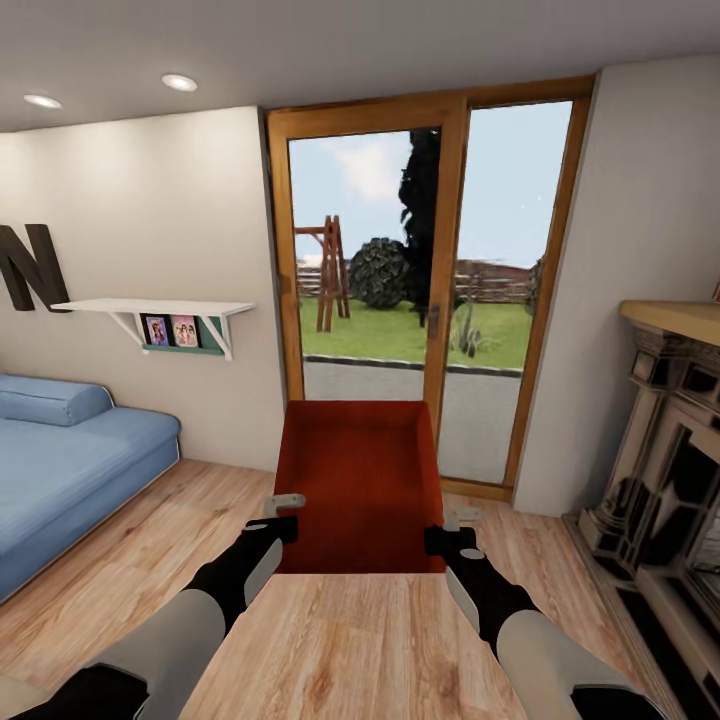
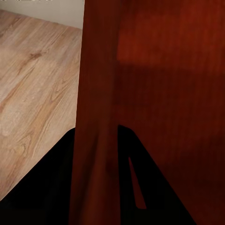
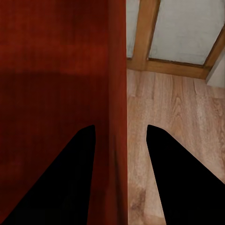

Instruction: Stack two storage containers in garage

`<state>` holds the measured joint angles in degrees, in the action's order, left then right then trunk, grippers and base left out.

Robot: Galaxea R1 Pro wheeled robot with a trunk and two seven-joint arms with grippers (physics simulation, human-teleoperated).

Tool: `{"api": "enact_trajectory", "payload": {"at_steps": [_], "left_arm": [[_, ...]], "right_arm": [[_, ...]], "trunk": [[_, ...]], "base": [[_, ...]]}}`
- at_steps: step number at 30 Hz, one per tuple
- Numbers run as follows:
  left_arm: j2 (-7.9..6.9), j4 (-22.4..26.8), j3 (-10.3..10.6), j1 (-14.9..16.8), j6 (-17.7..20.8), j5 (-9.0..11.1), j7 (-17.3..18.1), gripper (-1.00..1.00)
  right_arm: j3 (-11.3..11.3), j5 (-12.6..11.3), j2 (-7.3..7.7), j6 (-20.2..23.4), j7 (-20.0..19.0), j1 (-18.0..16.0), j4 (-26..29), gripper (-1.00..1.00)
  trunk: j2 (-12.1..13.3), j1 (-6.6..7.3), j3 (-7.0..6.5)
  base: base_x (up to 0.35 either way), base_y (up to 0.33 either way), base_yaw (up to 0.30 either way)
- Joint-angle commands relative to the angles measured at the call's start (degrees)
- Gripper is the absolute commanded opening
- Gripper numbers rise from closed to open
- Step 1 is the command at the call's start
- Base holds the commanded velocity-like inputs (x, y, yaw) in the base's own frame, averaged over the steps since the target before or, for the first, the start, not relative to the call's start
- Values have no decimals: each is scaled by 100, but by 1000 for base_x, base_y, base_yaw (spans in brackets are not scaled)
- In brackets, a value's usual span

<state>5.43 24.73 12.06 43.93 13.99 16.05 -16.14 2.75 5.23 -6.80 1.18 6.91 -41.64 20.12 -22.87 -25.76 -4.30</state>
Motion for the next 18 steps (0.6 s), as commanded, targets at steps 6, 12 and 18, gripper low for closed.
{"api": "enact_trajectory", "payload": {"at_steps": [6, 12, 18], "left_arm": [[-7, 6, -11, 0, 42, -5, -82, -100], [-7, 6, -11, 2, 42, -5, -82, -100], [-7, 6, -11, 2, 42, -5, -82, -100]], "right_arm": [[103, 108, -13, 7, 30, -2, 24, -100], [95, 142, -10, 16, 30, -2, 27, -100], [95, 152, -5, 22, 27, -2, 27, -100]], "trunk": [[-5, -2, 2], [-5, -2, 2], [-5, -2, 2]], "base": [[0, 0, 3], [0, 0, 189], [0, 0, 268]]}}
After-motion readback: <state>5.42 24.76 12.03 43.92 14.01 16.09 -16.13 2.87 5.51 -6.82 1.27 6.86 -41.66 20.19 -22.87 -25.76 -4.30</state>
